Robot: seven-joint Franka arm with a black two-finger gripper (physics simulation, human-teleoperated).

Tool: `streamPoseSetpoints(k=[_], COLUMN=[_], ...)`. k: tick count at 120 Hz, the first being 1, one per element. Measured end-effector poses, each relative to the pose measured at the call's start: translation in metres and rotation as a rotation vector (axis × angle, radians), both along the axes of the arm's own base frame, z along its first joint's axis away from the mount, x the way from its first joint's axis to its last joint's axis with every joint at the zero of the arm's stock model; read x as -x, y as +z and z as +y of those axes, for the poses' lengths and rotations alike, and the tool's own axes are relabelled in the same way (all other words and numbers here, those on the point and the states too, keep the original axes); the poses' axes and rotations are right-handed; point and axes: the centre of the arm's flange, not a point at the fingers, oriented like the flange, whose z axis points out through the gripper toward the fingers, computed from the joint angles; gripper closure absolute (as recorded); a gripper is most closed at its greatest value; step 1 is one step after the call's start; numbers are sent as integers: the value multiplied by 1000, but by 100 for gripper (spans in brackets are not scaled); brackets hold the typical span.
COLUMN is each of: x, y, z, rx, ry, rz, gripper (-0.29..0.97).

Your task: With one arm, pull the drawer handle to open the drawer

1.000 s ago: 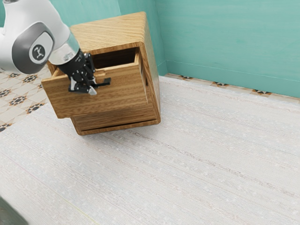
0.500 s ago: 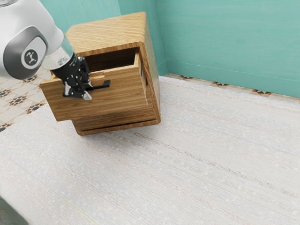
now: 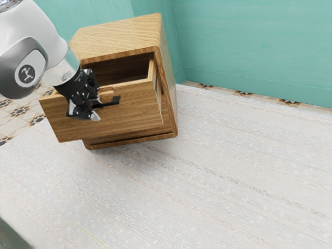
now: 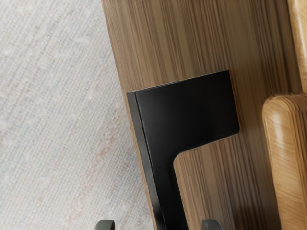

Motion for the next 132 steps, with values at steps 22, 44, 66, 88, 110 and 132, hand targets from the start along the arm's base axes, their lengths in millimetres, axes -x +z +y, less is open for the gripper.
streamPoseSetpoints(k=[22,44,66,88,110,132], x=[14,20,25,33,44,53], y=[-2,0,-6,-8,-8,-10], z=[-5,-18,-29,-32,-41,-43], rx=[-2,-9,-14,-25,-38,-47], ry=[6,-6,-17,-18,-18,-14], rz=[4,-1,-1,-11,-23,-30], gripper=[54,54,54,54,54,54])
